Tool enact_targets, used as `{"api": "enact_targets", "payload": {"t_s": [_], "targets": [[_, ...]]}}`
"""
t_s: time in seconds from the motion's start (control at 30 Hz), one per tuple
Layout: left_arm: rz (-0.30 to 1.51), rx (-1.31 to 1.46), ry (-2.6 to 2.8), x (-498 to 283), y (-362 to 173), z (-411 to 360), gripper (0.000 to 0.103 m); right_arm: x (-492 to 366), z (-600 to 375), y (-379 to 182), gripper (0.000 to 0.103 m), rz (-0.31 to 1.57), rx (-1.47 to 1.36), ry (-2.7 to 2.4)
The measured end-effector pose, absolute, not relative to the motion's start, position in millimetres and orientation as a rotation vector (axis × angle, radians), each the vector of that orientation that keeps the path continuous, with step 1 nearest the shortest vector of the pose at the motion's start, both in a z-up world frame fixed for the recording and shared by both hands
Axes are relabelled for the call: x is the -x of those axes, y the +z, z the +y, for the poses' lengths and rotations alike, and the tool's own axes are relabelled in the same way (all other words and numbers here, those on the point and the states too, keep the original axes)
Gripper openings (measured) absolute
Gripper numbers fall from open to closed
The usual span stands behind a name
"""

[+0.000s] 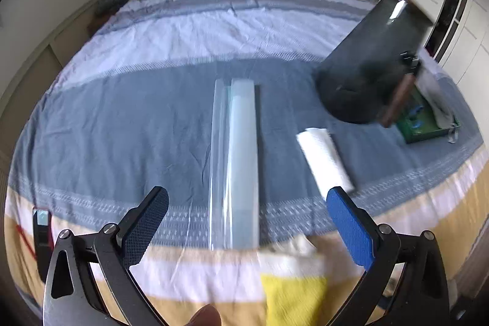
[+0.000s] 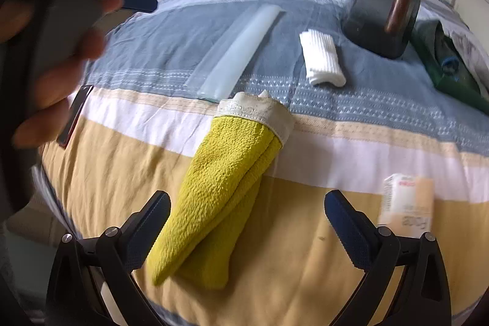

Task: Organize soft objects
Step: 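Lower the left tool over the clear plastic strip while the right tool lowers onto the yellow towel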

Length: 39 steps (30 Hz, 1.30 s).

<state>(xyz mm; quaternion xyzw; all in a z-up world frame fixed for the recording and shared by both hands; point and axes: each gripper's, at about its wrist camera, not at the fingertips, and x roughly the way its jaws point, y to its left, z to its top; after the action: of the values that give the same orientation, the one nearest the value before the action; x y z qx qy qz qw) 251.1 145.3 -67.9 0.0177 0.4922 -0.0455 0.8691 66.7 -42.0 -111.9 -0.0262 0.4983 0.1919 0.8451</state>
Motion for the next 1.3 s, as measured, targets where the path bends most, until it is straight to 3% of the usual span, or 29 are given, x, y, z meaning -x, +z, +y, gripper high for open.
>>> {"api": "enact_targets", "payload": {"t_s": [0.27,0.4,0.67,1.3], "targets": [[1.136,-0.057,-0.091,-299.4,-122.6,149.8,0.101,-82.8,-6.7,-147.5,0.102,1.073,0.077,0.374],[1.175,-0.064,-0.088,-310.4,-143.5,147.8,0.101,-92.5,13.8,-168.6,0.095,1.11,0.087,0.372],[1.217,-0.058,-0.069,-321.4,-175.0,151.5,0.101,-97.1,29.6,-195.0,0.099,1.116,0.113,0.34],[1.198,-0.099,-0.067,-336.1,-185.4,141.7,0.102,-82.3,49.0,-208.3,0.102,1.043,0.127,0.208]]}}
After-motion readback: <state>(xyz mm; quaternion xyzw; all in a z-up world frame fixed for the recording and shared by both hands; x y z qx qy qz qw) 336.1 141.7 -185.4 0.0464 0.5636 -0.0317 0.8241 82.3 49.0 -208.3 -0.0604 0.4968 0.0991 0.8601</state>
